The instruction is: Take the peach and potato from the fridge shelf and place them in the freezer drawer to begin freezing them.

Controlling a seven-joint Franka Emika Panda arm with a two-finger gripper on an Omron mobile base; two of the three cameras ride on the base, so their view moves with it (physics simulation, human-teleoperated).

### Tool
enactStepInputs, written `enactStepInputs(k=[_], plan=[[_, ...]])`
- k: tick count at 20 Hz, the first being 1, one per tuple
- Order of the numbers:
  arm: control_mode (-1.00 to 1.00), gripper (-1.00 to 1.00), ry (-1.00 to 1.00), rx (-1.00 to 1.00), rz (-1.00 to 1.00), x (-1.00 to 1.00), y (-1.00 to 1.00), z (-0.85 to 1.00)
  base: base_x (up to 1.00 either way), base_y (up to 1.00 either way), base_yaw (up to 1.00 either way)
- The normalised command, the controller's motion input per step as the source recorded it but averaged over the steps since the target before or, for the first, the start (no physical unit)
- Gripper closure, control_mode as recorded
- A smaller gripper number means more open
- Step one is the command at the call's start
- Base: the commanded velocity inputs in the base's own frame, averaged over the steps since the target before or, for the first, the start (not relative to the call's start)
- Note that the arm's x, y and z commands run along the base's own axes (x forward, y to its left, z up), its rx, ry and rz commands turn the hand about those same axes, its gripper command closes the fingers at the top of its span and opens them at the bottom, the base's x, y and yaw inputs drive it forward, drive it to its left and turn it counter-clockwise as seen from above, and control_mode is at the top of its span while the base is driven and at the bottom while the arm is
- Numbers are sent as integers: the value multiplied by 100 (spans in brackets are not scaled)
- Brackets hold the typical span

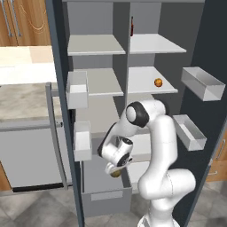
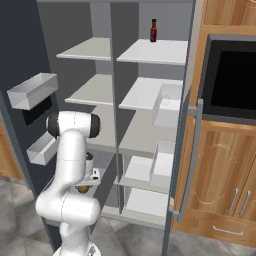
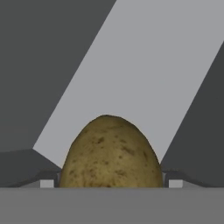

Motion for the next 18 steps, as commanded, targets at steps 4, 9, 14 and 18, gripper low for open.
enactStepInputs(k=[4,9,14,18], plan=[[-100,100,0,0,0,2,10,-31,0,0,0],[-100,100,2,0,1,16,5,-34,0,0,0],[-100,100,1,0,2,10,6,-36,0,0,0],[-100,100,0,0,5,-23,21,-43,0,0,0]])
